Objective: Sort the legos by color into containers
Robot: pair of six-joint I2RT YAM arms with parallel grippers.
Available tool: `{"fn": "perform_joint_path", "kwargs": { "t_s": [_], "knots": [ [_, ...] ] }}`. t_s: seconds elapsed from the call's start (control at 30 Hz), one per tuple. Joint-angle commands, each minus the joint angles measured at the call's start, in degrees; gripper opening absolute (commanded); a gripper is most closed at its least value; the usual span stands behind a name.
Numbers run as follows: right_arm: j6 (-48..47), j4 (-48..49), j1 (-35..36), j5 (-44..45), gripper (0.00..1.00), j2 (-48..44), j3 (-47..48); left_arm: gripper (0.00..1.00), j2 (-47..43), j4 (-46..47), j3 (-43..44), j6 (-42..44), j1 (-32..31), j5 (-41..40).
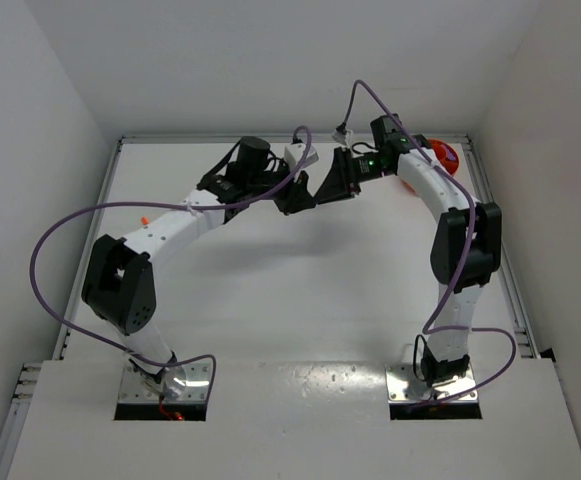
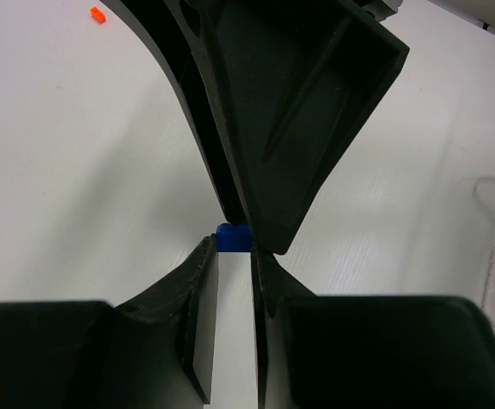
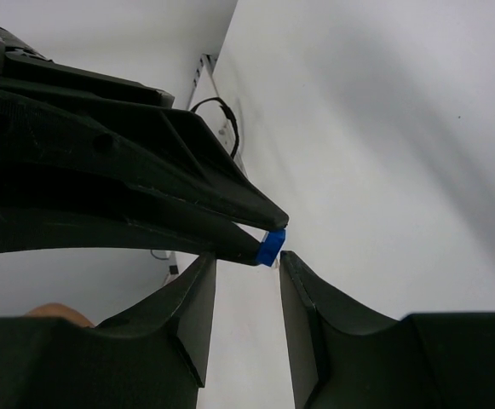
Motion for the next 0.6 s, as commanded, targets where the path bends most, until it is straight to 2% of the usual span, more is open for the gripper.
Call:
{"fn": "perform_joint_path", "kwargs": {
  "t_s": [0.0, 0.33, 0.57],
  "knots": [
    [-0.24, 1.77, 1.17, -3.31, 0.36, -0.95, 2.16, 0.09, -0.05, 3.60, 2.72, 0.60, -0.53, 0.59],
    [2.31, 3.88, 1.17, -4.36, 0.36, -0.42, 2.16, 0.08, -0.57, 3.60, 2.72, 0.60, -1.58, 0.59],
    [9.34, 11.00, 0.12, -7.61, 0.36, 0.11, 0.22, 0.08, -0.58, 3.60, 2.72, 1.21, -1.58, 0.06]
  ]
}}
